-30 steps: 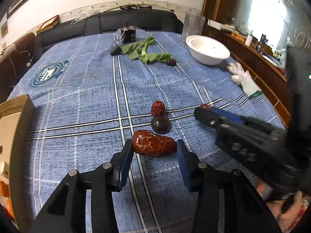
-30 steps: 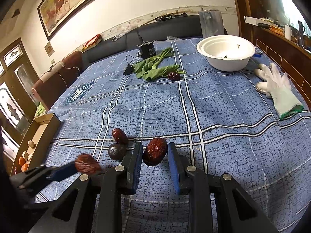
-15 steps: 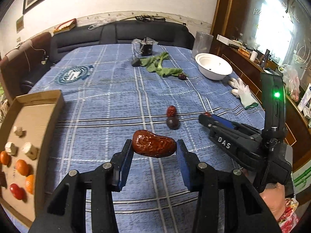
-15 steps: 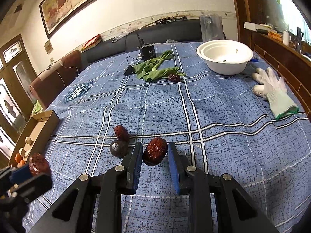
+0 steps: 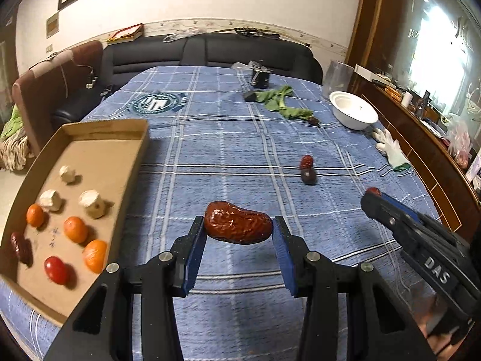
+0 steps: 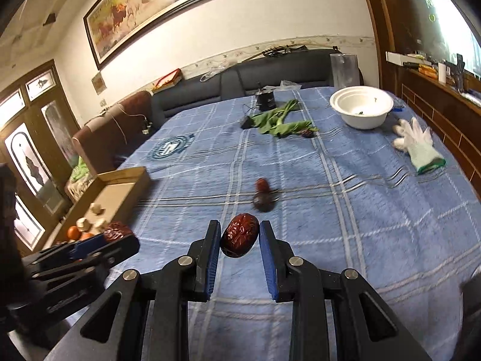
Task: Organize fruits
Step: 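Carry both held red dates into the cardboard box and open both tools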
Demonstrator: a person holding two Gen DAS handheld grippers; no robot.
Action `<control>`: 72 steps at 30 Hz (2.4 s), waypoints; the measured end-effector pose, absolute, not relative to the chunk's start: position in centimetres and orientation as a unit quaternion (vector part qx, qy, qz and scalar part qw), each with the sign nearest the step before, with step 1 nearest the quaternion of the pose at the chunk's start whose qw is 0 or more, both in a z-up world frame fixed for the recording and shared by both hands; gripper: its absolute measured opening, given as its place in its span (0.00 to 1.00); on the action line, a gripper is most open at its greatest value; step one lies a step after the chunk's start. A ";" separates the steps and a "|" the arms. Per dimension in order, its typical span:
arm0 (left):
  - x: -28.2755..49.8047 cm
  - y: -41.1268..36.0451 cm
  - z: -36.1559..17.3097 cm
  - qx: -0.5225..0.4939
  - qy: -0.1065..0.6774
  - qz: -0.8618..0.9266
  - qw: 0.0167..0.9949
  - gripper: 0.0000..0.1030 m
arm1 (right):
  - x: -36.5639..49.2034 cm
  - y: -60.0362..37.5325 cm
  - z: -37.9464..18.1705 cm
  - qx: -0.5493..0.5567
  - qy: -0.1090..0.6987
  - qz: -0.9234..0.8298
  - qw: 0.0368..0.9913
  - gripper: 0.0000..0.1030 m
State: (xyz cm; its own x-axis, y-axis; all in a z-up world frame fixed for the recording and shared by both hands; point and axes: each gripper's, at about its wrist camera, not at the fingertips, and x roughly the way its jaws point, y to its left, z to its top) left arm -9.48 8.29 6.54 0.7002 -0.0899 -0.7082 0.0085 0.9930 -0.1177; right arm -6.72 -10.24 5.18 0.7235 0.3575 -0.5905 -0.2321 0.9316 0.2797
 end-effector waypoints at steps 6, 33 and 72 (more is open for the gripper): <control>-10.5 10.9 6.2 -0.073 0.386 -0.013 0.919 0.42 | -7.9 -7.6 4.3 0.088 0.356 0.175 0.914 0.28; -11.6 13.8 6.5 -0.074 0.372 0.015 0.925 0.42 | -8.4 -2.0 2.7 0.050 0.385 0.206 0.898 0.28; -13.6 31.4 4.7 -0.170 0.373 0.161 0.898 0.43 | -6.4 14.9 3.9 -0.086 0.356 0.344 0.864 0.29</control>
State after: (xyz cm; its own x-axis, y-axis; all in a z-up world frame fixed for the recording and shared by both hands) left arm -13.59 31.35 4.72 0.6704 0.1617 -0.7242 -0.4153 0.8905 -0.1857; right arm -6.39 14.92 3.92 0.5095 0.5341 -0.6746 -0.6567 0.7480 0.0963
